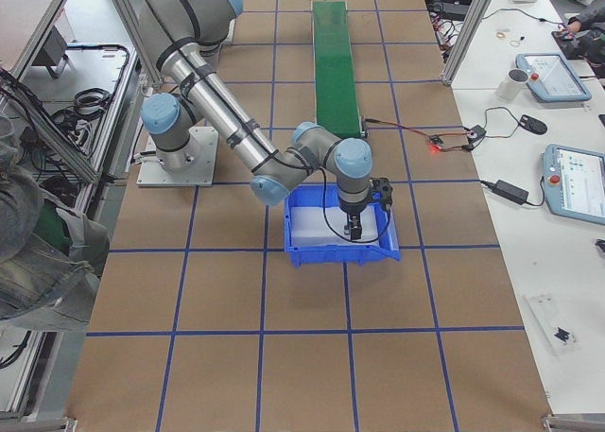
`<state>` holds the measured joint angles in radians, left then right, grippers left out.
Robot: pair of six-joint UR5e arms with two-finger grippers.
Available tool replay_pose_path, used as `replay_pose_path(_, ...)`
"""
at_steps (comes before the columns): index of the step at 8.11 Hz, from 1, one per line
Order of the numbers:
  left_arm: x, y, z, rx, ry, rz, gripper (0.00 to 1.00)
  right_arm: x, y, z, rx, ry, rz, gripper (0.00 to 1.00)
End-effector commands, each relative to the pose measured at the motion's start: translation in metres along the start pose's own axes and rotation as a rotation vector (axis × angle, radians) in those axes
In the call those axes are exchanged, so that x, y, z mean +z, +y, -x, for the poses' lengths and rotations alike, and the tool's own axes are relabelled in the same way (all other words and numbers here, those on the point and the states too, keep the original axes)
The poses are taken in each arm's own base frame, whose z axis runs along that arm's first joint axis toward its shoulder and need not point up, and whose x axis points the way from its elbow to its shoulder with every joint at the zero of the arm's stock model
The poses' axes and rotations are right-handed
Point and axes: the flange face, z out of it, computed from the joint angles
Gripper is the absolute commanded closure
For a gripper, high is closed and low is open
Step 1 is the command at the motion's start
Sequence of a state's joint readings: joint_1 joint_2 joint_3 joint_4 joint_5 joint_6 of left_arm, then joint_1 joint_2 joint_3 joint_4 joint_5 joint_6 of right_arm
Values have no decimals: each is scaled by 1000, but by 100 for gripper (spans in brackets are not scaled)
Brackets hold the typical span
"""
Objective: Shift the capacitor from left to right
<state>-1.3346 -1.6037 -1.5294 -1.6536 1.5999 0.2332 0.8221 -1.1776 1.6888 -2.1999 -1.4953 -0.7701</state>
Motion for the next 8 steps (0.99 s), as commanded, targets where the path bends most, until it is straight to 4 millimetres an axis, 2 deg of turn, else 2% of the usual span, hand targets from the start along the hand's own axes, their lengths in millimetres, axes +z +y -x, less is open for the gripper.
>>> replay_pose_path(1, 0, 0, 0, 0, 0, -1, 0, -90, -5, 20, -22, 99, -102, 0)
replay_pose_path(2, 0, 0, 0, 0, 0, -1, 0, -123, -5, 38, -44, 138, -131, 0)
replay_pose_path(3, 0, 0, 0, 0, 0, -1, 0, -137, -1, 62, -27, 106, -83, 0)
replay_pose_path(4, 0, 0, 0, 0, 0, -1, 0, -153, 7, 85, 65, 76, -32, 0)
replay_pose_path(5, 0, 0, 0, 1, 0, -1, 0, -180, 2, 126, 48, 77, -52, 0)
replay_pose_path(6, -1, 0, 0, 1, -1, -2, 0, -197, -8, 173, 35, 75, -80, 0)
replay_pose_path(8, 0, 0, 0, 0, 0, -1, 0, -200, -16, 262, 88, 32, -43, 0)
